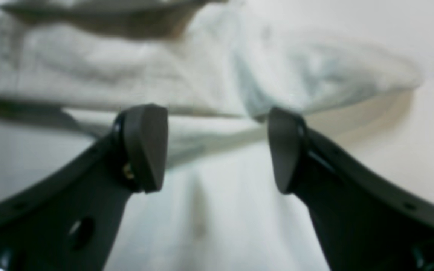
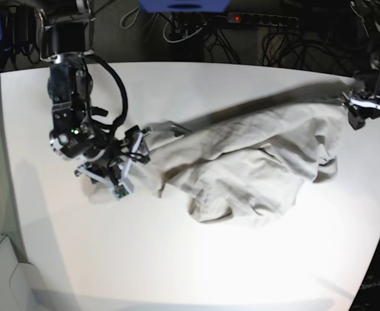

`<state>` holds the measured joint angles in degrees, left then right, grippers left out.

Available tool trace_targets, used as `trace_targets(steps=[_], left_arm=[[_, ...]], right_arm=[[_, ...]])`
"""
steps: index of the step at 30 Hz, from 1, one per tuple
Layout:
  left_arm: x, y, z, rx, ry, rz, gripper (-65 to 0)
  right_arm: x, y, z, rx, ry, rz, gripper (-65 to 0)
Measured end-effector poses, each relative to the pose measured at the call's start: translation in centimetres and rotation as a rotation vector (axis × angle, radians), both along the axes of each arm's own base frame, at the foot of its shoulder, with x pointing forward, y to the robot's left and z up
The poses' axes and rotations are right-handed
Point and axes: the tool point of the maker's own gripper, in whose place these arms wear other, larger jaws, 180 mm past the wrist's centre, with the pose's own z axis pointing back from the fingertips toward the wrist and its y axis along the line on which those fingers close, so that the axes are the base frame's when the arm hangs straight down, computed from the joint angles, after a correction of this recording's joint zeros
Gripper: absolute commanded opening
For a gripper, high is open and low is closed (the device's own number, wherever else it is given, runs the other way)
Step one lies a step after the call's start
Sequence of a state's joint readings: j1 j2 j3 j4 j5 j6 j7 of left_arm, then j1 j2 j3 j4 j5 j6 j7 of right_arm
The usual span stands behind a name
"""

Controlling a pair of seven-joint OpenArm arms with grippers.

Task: Layout the t-shirt on the table in an organized manner, then fold the t-shirt properly
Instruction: 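Grasp opposite t-shirt edges with both grippers and stretch them apart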

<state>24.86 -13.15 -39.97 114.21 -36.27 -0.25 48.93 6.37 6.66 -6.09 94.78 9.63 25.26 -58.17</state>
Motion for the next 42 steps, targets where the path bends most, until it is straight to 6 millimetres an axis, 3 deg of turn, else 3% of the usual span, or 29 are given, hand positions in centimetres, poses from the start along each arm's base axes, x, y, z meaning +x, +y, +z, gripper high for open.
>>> trace_targets(steps=[5,12,17,20,23,25,32,37,42], left_arm=[[2.1,0.5,2.0,0.005,-0.088,0.015,-31.2],[3.0,1.1,1.9,-0.009,-0.1,0.035,-31.2],[4.1,2.4,-0.8,-0.08,-0.057,0.087,-31.2],[6.4,2.7,-1.2,-0.139,-0.088,0.109,-31.2],[8.4,3.5,-2.2,-0.172,-0.086,0.141,-31.2],[9.3,3.3,-3.1,-0.147,-0.047,0.128,-31.2],[13.4,-0.6,-5.8,-0.095,0.038,0.021,-31.2],[13.9,-1.0,-8.5,-0.097,0.084,0.019,-31.2],[14.2,-0.7,-9.6,-0.107,0.087,0.04,-31.2]], right_arm=[[-0.8,0.1,-0.2,0.0,0.005,0.002,-21.7],[-2.7,0.6,0.0,0.011,-0.006,0.012,-21.7],[-4.0,1.0,-1.0,0.038,0.001,0.016,-21.7],[-3.9,1.6,-1.0,0.08,-0.035,0.016,-21.7],[-4.4,1.3,-2.9,0.082,0.011,0.004,-21.7],[-4.7,1.1,-3.8,0.079,0.034,-0.003,-21.7],[-4.5,1.2,-3.8,0.093,0.021,-0.005,-21.7],[-4.5,1.2,-3.8,0.093,0.022,-0.005,-21.7],[-4.8,1.3,-4.0,0.093,0.03,-0.002,-21.7]])
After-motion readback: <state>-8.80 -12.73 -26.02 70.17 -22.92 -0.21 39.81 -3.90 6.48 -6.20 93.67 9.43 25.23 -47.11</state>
